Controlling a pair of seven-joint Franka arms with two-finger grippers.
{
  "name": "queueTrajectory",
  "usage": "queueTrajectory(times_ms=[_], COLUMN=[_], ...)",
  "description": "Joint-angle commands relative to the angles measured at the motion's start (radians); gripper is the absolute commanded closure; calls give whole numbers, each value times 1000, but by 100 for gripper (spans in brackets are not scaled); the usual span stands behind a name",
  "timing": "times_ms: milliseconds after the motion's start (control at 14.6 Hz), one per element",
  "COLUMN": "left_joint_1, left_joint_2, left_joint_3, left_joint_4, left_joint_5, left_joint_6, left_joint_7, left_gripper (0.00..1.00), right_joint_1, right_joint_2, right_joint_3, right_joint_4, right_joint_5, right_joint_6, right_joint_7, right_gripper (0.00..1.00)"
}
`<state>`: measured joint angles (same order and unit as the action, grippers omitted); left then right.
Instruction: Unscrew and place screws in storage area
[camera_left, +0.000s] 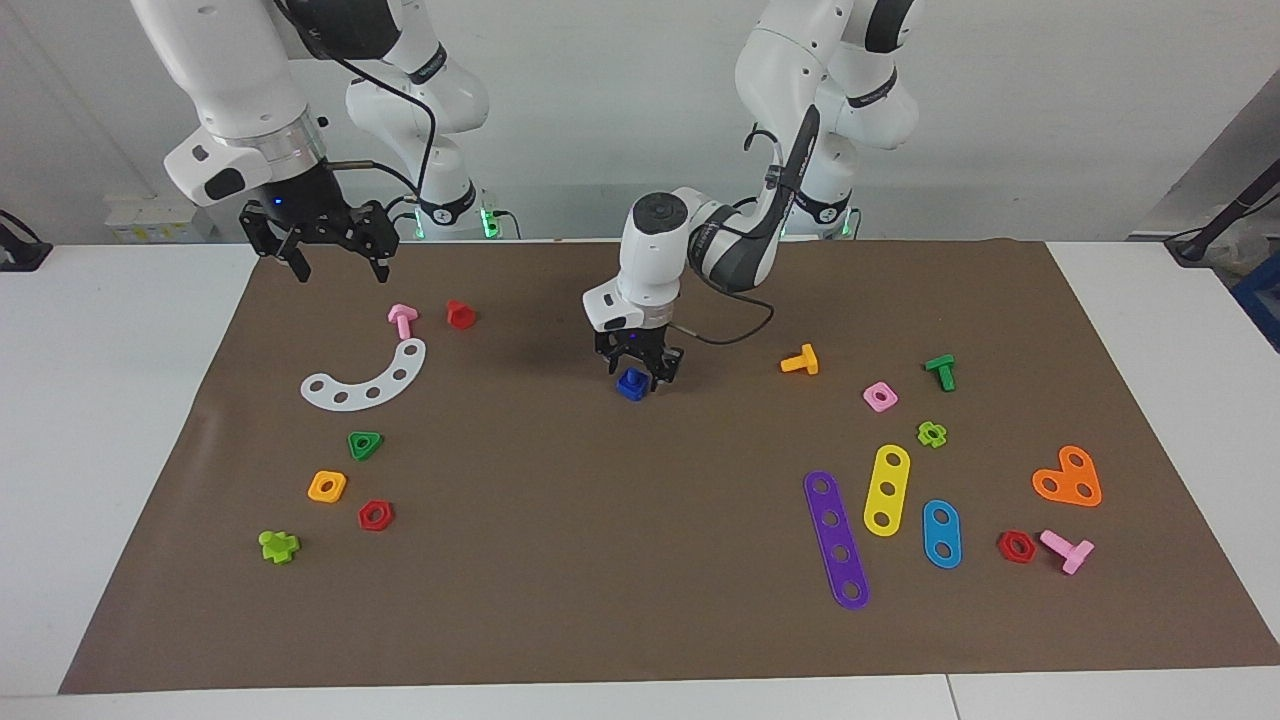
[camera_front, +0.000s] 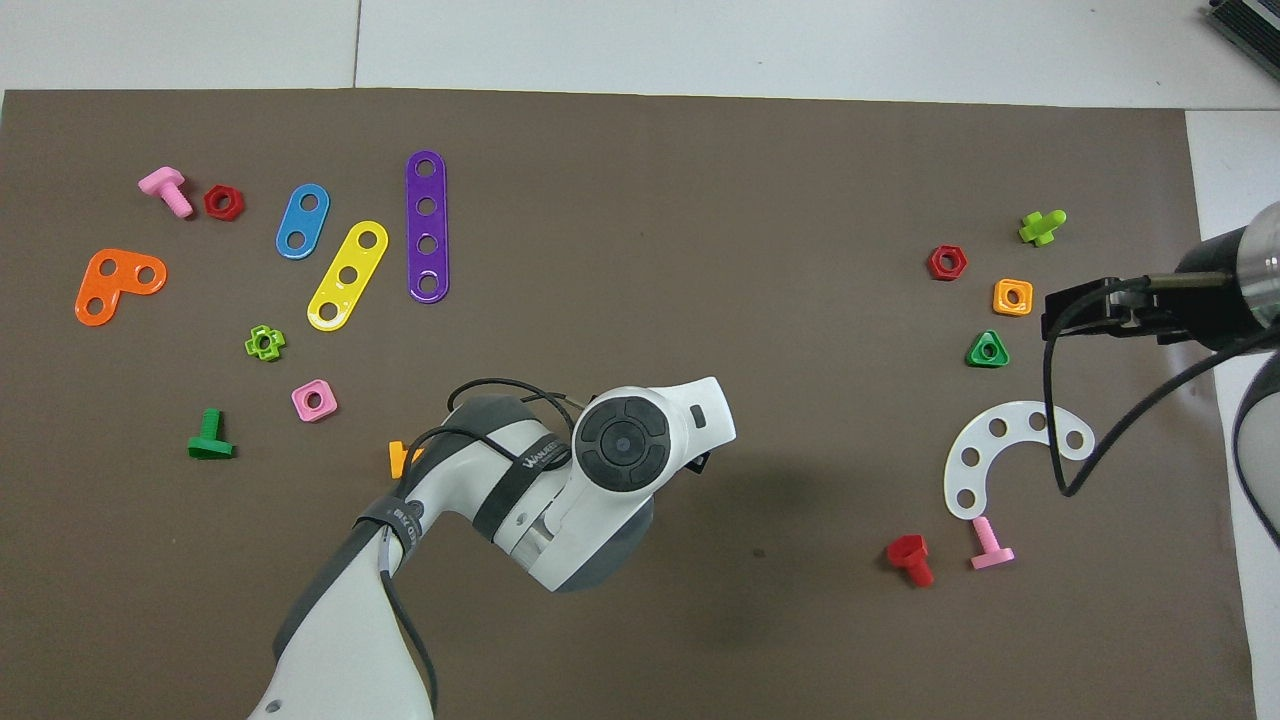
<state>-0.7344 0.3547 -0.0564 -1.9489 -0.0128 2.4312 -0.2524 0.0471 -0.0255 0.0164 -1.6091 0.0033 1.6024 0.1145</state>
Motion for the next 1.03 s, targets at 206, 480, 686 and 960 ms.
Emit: queueTrajectory(times_ms=[206,480,686,960], left_joint_1=[-7,-5,-2,-2], left_joint_2=[-5,-6,-6,-6], left_joint_3=[6,6,6,6], left_joint_4=[-16,-16,-12,-7], left_joint_5=[19,17,16,11], left_joint_6=[12,8,-15,-29], left_joint_7=[1,-1,-1,-1], left_gripper=[37,56,78,96], right_joint_1=[-4,-4,-4,-4], right_joint_2=[-19,-19,-19,-19], right_joint_3=[4,5,5,4], right_joint_4=[-17,-17,-17,-17], right_joint_5=[-2,-2,-2,-2], right_joint_6=[-16,-16,-16,-15], right_joint_7=[-21,-22,-22,-21], right_gripper=[0,0,0,0])
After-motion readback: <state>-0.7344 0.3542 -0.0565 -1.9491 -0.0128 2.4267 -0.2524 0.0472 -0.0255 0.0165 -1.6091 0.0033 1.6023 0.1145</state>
